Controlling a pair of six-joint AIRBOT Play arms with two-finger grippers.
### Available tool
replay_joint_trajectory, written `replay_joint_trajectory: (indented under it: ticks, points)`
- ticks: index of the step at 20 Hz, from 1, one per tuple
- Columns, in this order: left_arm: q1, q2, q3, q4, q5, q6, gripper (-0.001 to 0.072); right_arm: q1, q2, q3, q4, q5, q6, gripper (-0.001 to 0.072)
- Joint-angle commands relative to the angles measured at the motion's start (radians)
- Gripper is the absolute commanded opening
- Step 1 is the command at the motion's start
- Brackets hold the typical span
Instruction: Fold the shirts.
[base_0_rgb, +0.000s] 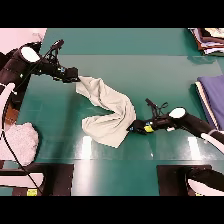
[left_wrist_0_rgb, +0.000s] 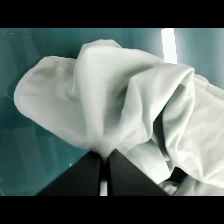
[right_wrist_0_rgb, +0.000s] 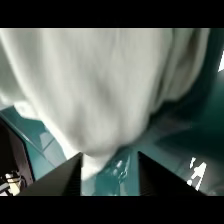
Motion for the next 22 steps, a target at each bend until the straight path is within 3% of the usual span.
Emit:
replay_joint_trajectory:
  ticks: [1, 2, 3, 6, 10, 12, 22]
  points:
    - [0.001, 0.000, 0.002, 0.016, -0.016, 0.000, 0.0029, 0.035, -0.106, 0.080, 0.039, -0.067, -0.047, 0.0192]
    - [0.001, 0.000, 0.002, 0.027, -0.026, 0.000, 0.0029, 0.030, -0.115, 0.099, 0.038, -0.066, -0.065, 0.0074]
    - [0.001, 0.002, 0.002, 0.039, -0.035, 0.000, 0.0028, 0.023, -0.114, 0.111, 0.035, -0.065, -0.079, 0.0018]
    - [0.001, 0.062, 0.010, 0.138, -0.011, -0.002, 0.0028, -0.028, -0.045, 0.148, -0.074, -0.031, -0.047, 0.0017]
    - [0.001, 0.220, 0.124, 0.251, 0.010, 0.000, 0.0028, -0.188, 0.140, 0.293, -0.429, 0.092, 0.154, 0.0017]
    - [0.001, 0.293, 0.195, 0.266, 0.014, 0.000, 0.0028, -0.283, 0.230, 0.408, -0.538, 0.161, 0.178, 0.0016]
    - [0.001, 0.611, 0.452, 0.257, 0.017, -0.001, 0.0029, -0.538, 0.468, 0.892, -0.563, 0.243, 0.140, 0.0016]
